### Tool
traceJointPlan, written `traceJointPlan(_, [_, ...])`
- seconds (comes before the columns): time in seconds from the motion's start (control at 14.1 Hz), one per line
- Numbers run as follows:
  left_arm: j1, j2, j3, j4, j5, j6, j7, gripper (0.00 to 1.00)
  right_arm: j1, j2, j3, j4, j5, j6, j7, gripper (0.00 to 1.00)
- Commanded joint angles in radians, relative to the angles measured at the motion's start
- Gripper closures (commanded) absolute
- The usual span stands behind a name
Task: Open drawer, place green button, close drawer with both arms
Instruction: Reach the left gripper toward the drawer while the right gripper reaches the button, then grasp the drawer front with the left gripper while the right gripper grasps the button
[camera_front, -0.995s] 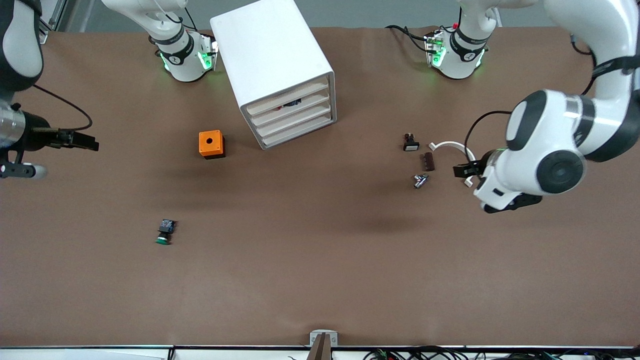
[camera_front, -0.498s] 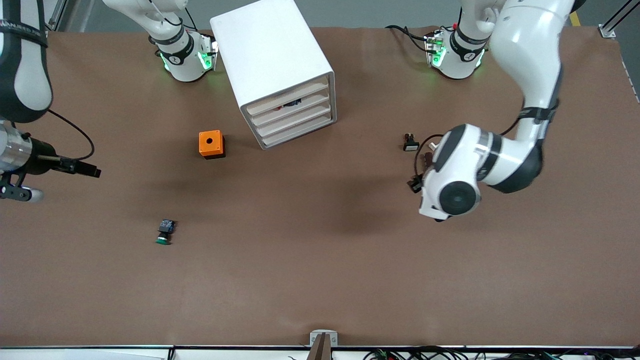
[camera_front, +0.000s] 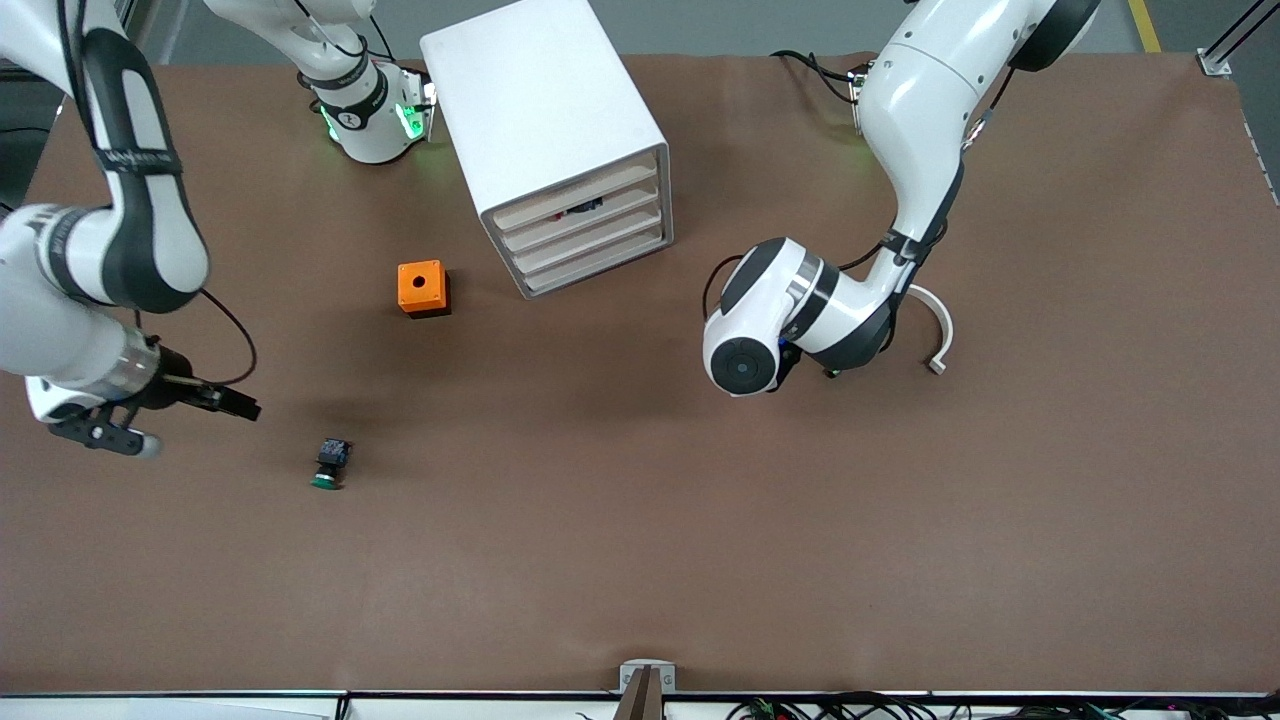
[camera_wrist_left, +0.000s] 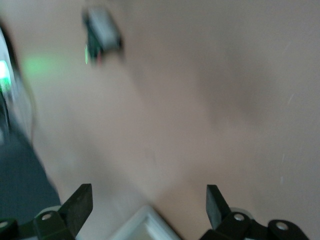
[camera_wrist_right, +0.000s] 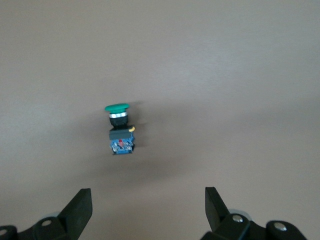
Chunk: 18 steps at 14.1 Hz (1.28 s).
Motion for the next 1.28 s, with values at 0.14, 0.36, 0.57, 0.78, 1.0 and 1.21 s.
traceJointPlan(0.14, [-0.027, 0.06, 0.006, 0.018, -0.285, 0.02, -0.262, 0.01, 0.047, 0.15, 0.0, 0.039, 0.009, 0.131, 0.025, 0.0])
traceJointPlan(0.36, [-0.029, 0.118, 0.008, 0.021, -0.478, 0.021, -0.424, 0.08, 0.064, 0.2, 0.0, 0.042, 0.01, 0.197, 0.025, 0.0])
traceJointPlan(0.57, [-0.042, 0.137, 0.006, 0.019, -0.574, 0.043, -0.532, 0.21, 0.064, 0.237, 0.0, 0.037, 0.009, 0.241, 0.025, 0.0])
traceJointPlan(0.78, [-0.059, 0.166, 0.007, 0.019, -0.675, 0.058, -0.598, 0.34, 0.064, 0.264, 0.0, 0.039, 0.01, 0.28, 0.038, 0.0])
traceJointPlan(1.0, [-0.105, 0.178, 0.008, 0.021, -0.686, 0.064, -0.638, 0.34, 0.089, 0.286, 0.0, 0.034, 0.01, 0.294, 0.083, 0.0])
traceJointPlan(1.21, [-0.128, 0.203, 0.008, 0.022, -0.697, 0.104, -0.64, 0.43, 0.097, 0.307, 0.0, 0.031, 0.01, 0.32, 0.086, 0.0])
